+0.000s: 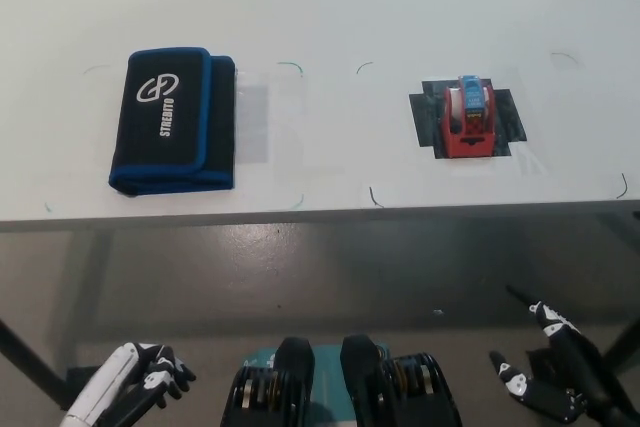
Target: Use the right hand to move the tape on the right hand side to the notebook on the left hand side
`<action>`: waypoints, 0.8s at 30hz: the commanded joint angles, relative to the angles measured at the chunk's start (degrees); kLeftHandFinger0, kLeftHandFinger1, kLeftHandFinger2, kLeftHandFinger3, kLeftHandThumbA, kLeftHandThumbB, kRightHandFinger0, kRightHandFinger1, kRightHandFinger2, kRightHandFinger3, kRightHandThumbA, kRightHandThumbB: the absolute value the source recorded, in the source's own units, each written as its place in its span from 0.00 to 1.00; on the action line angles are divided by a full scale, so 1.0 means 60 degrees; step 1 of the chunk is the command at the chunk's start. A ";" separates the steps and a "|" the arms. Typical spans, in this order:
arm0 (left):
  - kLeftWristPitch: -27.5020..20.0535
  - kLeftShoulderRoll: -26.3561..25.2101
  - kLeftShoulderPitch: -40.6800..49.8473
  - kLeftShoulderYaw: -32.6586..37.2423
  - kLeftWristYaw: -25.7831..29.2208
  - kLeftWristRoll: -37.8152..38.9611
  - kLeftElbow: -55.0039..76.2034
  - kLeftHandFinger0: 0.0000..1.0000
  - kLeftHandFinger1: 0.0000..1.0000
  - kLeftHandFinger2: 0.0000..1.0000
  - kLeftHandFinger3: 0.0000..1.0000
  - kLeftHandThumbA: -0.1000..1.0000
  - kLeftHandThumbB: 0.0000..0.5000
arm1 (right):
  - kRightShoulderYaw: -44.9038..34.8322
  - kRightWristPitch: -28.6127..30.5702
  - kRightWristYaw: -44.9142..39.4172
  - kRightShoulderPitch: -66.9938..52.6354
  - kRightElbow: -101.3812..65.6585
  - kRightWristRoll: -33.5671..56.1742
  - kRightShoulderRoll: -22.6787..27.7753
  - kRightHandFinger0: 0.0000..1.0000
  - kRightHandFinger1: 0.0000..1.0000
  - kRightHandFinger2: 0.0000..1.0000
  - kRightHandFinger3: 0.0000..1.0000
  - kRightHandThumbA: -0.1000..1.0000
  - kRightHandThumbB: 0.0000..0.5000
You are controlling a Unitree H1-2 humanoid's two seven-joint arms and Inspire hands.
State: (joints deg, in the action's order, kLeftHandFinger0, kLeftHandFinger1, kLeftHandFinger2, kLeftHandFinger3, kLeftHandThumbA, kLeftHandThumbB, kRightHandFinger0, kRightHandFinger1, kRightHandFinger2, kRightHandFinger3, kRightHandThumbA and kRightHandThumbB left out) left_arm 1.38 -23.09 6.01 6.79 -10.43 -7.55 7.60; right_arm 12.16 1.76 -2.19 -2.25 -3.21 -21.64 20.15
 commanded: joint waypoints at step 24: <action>-0.0080 0.0066 -0.0114 -0.0181 -0.0173 -0.0083 0.0387 0.36 0.40 0.48 0.60 0.76 0.28 | -0.2431 -0.2222 0.0041 0.6058 -0.0448 0.0028 -0.0295 1.00 1.00 1.00 1.00 0.73 1.00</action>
State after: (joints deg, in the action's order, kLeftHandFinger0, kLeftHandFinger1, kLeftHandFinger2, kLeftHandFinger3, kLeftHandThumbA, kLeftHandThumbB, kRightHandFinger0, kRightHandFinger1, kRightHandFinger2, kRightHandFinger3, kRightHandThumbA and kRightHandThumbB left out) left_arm 1.62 -22.35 5.93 6.41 -11.02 -7.98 8.51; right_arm -1.52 -9.01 -1.93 28.72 -7.98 -20.16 15.83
